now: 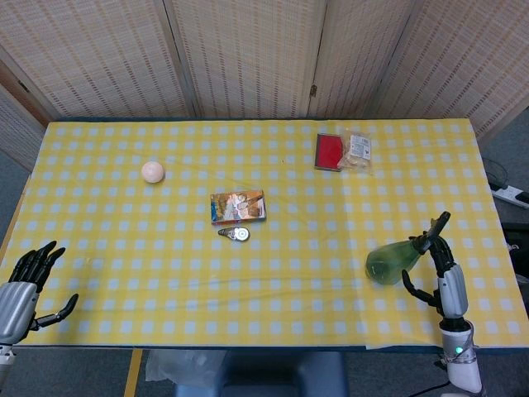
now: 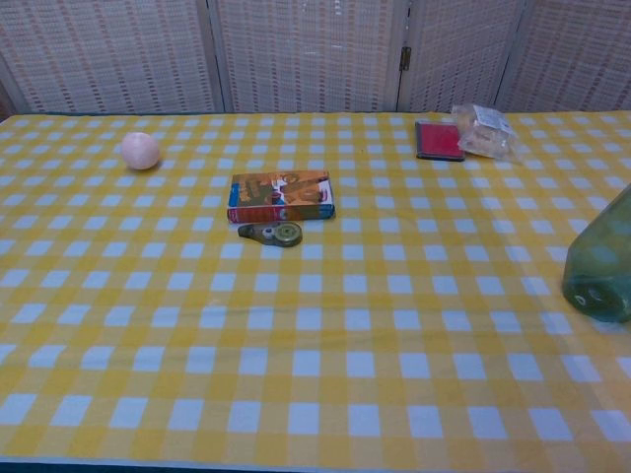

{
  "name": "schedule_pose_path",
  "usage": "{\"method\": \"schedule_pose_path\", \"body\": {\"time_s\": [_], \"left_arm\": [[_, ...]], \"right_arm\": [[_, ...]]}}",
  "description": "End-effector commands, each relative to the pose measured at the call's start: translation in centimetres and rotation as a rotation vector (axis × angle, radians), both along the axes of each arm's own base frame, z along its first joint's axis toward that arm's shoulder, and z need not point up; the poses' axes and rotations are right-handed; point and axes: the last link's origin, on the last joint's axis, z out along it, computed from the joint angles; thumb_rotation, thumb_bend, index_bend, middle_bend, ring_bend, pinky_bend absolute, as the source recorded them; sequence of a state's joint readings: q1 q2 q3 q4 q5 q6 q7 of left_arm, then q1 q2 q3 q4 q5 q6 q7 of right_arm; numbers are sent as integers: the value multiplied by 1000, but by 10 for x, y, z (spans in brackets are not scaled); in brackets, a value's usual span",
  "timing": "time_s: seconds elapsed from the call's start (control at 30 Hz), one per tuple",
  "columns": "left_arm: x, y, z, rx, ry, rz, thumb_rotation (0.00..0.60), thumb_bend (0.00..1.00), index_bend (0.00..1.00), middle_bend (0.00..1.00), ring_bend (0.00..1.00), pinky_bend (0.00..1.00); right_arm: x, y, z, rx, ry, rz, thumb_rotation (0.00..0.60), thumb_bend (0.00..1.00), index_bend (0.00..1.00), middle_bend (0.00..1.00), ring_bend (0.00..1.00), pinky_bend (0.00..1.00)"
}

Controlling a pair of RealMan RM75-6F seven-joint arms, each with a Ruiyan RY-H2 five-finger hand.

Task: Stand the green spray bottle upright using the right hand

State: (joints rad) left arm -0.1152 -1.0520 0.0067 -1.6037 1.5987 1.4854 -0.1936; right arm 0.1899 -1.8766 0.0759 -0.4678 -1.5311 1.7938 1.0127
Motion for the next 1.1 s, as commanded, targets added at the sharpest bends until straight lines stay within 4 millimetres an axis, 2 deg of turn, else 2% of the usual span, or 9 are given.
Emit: {"method": "schedule_pose_path", "body": {"time_s": [0.03, 0.4, 0.63, 0.77, 0.87, 0.9, 0.97, 1.03, 1.1], "left_arm": [[1, -1, 0, 3, 0, -3, 231, 373, 24, 19, 0, 0], [1, -1, 0, 5, 1, -5, 229, 361, 25, 23, 0, 0], [2, -3, 2, 14, 8, -12, 227, 354, 32, 24, 0, 0], [4, -6, 1, 23, 29, -19, 229, 351, 44, 24, 0, 0], [6, -6, -1, 25, 52, -22, 228, 351, 44, 24, 0, 0], [7, -7, -2, 25, 58, -24, 228, 351, 44, 24, 0, 0], [10, -7, -5, 29, 70, -30, 227, 350, 39, 24, 0, 0], [12, -9, -6, 34, 84, -37, 228, 350, 34, 24, 0, 0], [13, -11, -7, 39, 95, -40, 229, 350, 32, 24, 0, 0]], "right_arm": [[-3, 2, 6, -14, -5, -10, 600, 430, 59, 240, 259, 77], [-7, 10, 20, -34, -20, -24, 600, 421, 31, 191, 225, 41], [-17, 37, 48, -103, -25, -36, 600, 407, 15, 174, 207, 25], [-29, 64, 87, -146, 276, -92, 600, 404, 51, 188, 193, 7], [-48, 84, 116, -52, 681, -318, 600, 403, 30, 128, 128, 2], [-47, 90, 123, 1, 765, -404, 600, 403, 18, 91, 91, 1], [-18, 88, 133, 44, 801, -505, 600, 401, 0, 1, 2, 0], [2, 85, 137, 85, 790, -543, 600, 400, 0, 0, 1, 0], [8, 83, 138, 110, 776, -562, 600, 400, 0, 0, 6, 0]]}}
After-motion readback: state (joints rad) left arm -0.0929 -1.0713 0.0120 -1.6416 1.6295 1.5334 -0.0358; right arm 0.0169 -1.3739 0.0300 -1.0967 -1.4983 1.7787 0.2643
